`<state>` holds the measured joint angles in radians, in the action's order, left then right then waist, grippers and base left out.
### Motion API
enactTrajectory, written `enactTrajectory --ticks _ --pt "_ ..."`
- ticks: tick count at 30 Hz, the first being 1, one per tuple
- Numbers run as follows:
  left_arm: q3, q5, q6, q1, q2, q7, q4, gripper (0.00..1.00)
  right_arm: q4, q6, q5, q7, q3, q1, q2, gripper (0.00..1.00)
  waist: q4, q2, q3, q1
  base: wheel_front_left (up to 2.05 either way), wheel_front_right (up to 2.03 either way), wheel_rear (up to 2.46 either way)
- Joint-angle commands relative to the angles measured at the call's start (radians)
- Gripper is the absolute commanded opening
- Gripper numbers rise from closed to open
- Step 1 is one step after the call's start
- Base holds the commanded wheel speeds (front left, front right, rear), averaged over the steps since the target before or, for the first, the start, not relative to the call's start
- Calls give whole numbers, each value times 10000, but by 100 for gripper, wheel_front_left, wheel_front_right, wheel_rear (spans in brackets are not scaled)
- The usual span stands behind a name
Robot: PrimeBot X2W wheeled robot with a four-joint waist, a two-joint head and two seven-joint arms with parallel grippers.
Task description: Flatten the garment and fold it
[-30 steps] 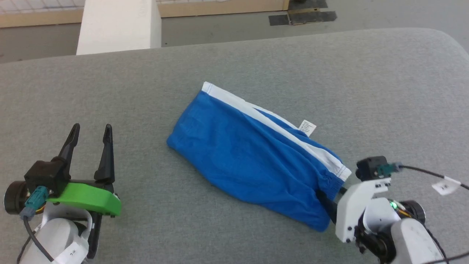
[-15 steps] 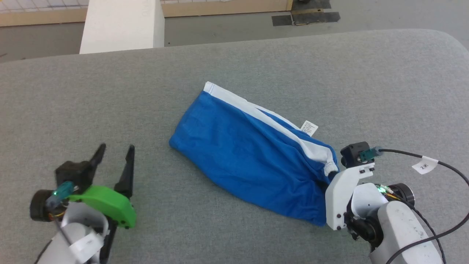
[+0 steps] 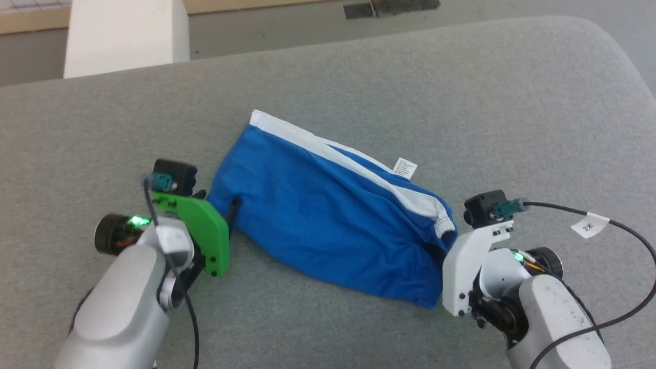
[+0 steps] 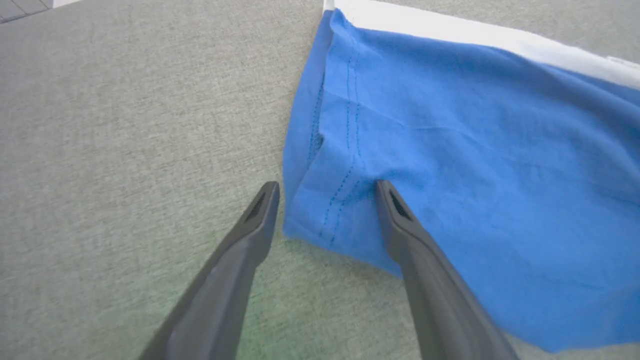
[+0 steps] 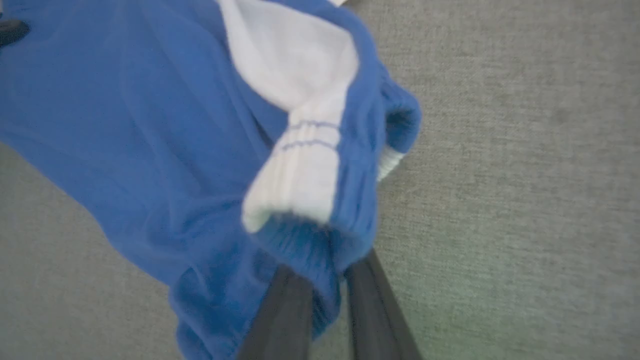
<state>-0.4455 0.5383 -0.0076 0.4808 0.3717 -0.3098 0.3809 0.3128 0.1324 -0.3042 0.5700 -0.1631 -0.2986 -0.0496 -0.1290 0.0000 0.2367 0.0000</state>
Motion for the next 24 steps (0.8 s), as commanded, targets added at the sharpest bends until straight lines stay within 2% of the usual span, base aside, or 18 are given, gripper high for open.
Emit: enactTrajectory --ticks 1,3,7,8,9,10,11,18,24 --pt "-78 -20 -46 247 18 -180 125 100 -33 -17 -48 -116 -35 -196 -7 0 -178 0 225 0 0 0 0" --pt "-204 -109 -58 511 77 -533 417 100 -21 -17 -89 -180 -104 -252 -7 0 -251 0 324 0 0 0 0" --pt "-506 42 -97 737 94 -1936 1226 100 87 -17 -383 -382 -286 -304 -7 0 -376 0 425 0 0 0 0" --pt "-514 119 -116 762 79 -2114 1298 81 118 -17 -382 -417 -292 -316 -7 0 -390 0 440 0 0 0 0" --pt "-549 219 -201 759 60 -2319 1350 18 145 -17 -383 -444 -288 -325 -7 0 -401 0 453 0 0 0 0" --pt "-549 320 -274 756 31 -2417 1352 0 164 -17 -377 -465 -269 -329 -7 0 -396 0 465 0 0 0 0" --pt "-523 597 -396 706 -15 -2698 1325 0 226 -17 -330 -516 -178 -314 -7 0 -335 0 449 0 0 0 0" --pt "285 1340 -360 727 40 -2122 1004 0 225 -17 -537 -543 -60 -301 -7 0 122 0 132 0 0 0 0" --pt "915 1901 -322 322 326 -1816 227 0 -208 -17 -364 242 36 -436 -7 0 577 0 -244 0 0 0 0"
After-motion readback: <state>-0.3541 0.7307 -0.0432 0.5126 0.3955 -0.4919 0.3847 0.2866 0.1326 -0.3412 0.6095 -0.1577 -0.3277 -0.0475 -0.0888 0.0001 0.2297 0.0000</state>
